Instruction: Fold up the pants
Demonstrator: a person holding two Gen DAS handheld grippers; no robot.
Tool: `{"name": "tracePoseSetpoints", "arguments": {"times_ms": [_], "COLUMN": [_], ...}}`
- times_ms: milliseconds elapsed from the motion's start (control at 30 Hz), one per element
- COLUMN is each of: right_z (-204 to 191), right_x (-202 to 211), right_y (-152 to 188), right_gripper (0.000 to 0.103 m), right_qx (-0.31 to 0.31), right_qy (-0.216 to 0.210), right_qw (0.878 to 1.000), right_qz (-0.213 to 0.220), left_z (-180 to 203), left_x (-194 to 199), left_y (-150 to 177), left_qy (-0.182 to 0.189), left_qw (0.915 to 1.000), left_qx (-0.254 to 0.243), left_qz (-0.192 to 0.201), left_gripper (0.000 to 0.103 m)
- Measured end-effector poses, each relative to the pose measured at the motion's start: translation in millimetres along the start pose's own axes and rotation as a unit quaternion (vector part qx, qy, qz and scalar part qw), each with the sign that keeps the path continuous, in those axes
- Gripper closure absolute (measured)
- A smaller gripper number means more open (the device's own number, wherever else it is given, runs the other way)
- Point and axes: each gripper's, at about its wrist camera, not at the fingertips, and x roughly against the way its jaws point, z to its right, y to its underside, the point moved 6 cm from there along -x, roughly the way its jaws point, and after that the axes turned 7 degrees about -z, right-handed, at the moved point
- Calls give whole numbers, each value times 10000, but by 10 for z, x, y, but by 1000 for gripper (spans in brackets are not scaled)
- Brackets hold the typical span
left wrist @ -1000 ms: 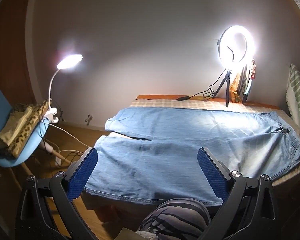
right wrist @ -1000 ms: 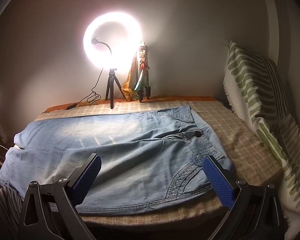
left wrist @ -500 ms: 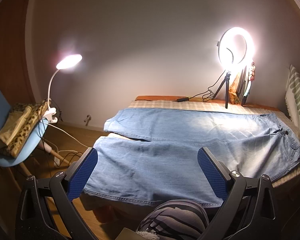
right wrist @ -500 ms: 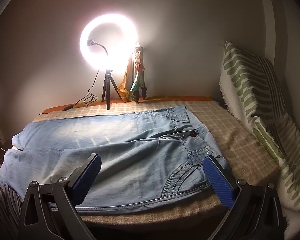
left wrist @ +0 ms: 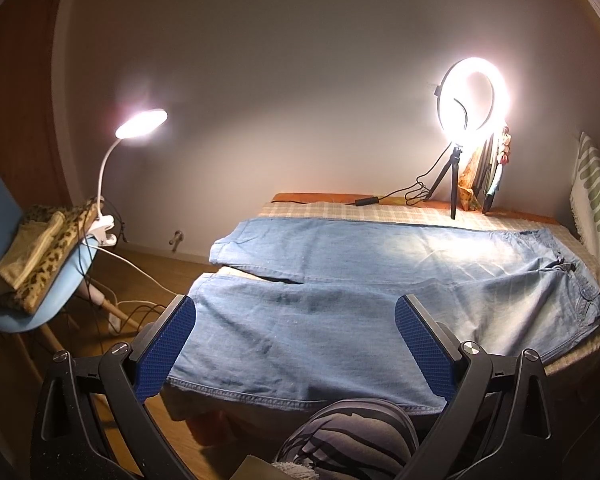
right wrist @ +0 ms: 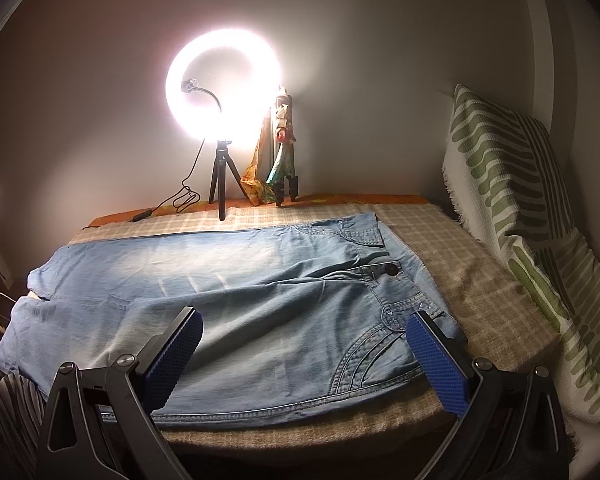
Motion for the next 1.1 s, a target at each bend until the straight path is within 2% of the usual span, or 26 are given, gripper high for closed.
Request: {"name": "tracePoseSetpoints", "arguments": {"times_ms": [1100], "right_z": [25], "right_x": [36], "right_y": [29], "right_gripper": [0], "right_qx": [-48], "right_qy": [-31], "right_qw": [10000], "right_qz": [37], "left_z": [33], "left_x": [24], "left_y": [12], "left_qy": [0], "left_qw": [10000], "left_qx": [-39], "left_qz": [13], "left_gripper": [3]}}
